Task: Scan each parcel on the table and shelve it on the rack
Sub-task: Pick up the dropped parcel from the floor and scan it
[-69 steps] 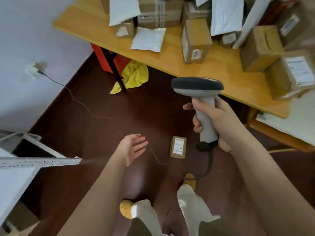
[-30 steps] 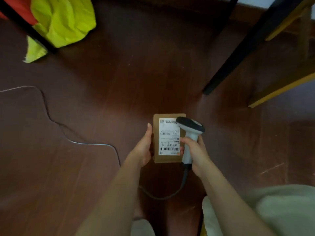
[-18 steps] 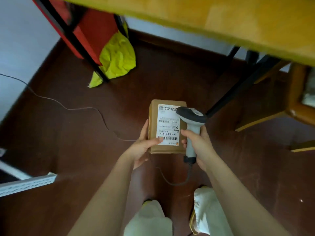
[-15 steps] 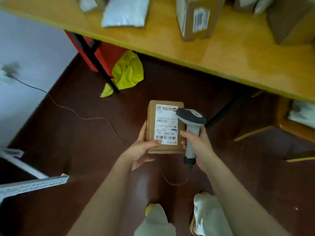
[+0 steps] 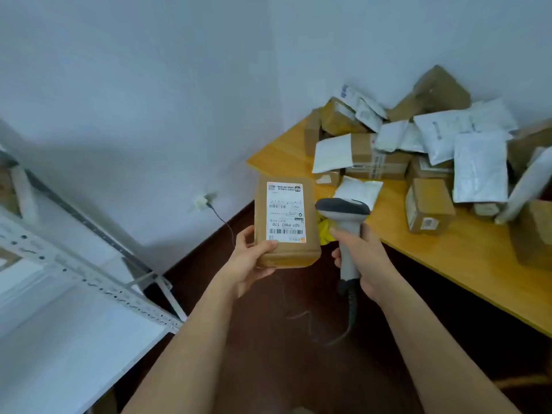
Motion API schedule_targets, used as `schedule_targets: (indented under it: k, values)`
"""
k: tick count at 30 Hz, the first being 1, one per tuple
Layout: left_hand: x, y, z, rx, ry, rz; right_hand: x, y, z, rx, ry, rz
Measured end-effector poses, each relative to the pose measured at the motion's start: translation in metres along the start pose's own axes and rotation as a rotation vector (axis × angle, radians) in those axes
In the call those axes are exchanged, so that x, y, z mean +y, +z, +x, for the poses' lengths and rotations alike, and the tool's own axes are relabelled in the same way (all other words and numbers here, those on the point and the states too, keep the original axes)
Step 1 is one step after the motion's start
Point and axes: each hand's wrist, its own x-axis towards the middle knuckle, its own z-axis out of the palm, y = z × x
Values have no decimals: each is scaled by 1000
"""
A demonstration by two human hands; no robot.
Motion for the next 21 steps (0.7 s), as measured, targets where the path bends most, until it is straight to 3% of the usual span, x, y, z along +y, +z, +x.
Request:
schedule_targets:
  k: [10, 21]
  values:
    - [61, -101, -118, 519, 380, -295, -104, 112, -104, -639, -53, -180]
    - [39, -147, -200, 809, 468, -427, -128, 142, -156, -891, -145, -322]
